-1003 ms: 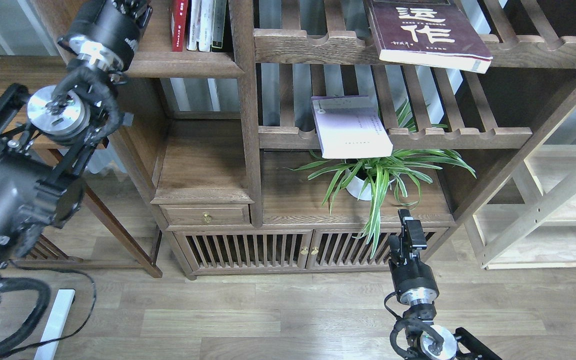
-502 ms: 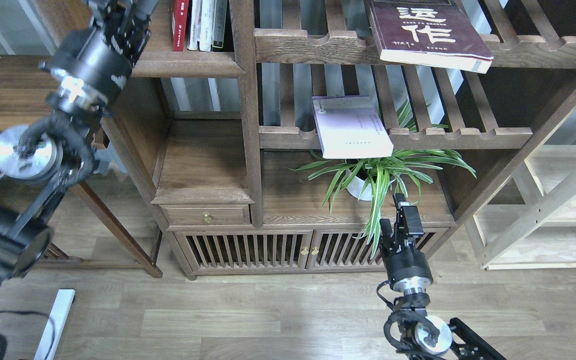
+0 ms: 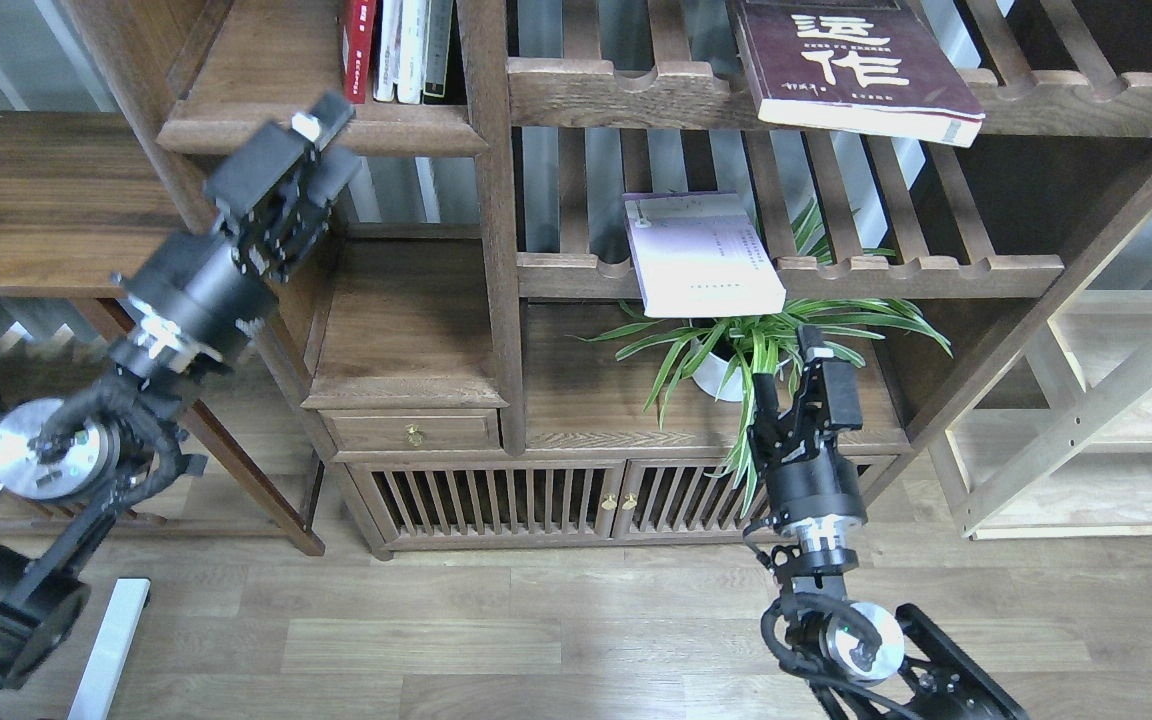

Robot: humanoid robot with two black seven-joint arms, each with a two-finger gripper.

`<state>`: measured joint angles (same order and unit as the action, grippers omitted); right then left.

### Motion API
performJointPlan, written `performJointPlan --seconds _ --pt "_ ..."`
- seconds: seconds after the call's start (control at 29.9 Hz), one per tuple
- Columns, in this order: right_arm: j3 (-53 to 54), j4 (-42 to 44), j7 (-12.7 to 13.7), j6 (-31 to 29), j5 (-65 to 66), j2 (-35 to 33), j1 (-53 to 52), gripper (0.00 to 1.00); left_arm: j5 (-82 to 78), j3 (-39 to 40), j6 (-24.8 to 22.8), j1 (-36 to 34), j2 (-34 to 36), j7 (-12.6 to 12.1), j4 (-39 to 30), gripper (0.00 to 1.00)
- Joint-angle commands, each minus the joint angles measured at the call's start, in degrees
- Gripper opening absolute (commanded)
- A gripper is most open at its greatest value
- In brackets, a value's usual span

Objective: Organize books on shelf
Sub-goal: 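Reach the right gripper up to the maroon book on the top shelf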

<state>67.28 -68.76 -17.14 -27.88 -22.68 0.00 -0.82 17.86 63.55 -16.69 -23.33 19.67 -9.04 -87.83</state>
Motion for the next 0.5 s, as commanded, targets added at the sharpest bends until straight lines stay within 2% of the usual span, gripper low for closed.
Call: performJointPlan --seconds 0.0,0.17,0.47 --pt "1.54 -0.93 0.27 0.90 0.00 0.00 -1.03 1.00 -0.10 0.78 -2.47 2.59 0.20 -0.54 1.34 0.78" --pt "1.63 -3.39 0.27 1.25 0.00 -1.14 -3.31 1.00 -1.24 0.87 -4.23 3.73 0.11 -0.54 2.58 0.78" --pt "2.42 -5.33 0.27 8.01 0.00 -1.14 -11.74 1.00 -2.48 0.87 -4.67 3.91 -0.51 -0.45 3.89 0.81"
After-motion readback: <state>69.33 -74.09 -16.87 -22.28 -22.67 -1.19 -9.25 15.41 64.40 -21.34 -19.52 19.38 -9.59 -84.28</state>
